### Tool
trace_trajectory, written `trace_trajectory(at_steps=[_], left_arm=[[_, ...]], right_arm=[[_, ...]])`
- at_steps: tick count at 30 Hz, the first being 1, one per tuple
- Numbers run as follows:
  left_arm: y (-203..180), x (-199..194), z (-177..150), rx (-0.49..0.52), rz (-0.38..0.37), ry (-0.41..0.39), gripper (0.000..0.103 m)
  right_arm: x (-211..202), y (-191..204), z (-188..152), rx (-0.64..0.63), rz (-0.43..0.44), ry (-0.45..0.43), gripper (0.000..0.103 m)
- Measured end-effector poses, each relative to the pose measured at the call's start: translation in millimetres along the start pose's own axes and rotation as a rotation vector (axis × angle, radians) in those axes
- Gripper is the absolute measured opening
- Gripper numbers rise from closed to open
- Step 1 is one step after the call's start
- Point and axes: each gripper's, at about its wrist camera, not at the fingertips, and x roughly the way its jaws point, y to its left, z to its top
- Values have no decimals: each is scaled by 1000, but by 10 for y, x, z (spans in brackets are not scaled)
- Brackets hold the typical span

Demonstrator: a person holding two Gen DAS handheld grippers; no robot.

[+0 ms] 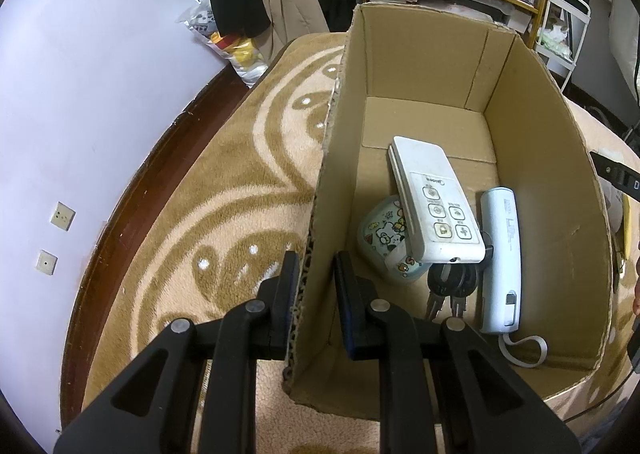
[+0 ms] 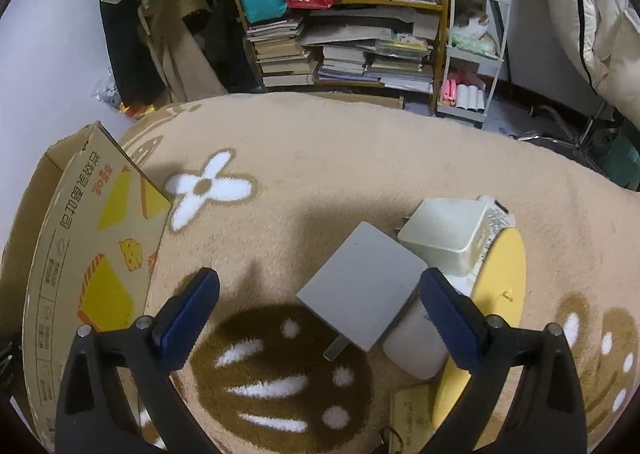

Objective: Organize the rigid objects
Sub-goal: 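Move the right gripper to the white flat charger and grasp it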

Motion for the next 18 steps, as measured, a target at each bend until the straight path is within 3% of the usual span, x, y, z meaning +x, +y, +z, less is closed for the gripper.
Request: trace_trajectory(at_steps=[12, 18], left_arm=[[16, -45, -5, -6, 1, -11, 17], [7, -61, -1, -2, 5, -18, 17]], right_arm=[[172, -7, 83, 66, -17, 22, 102], [175, -51, 128, 99, -72, 27, 91]])
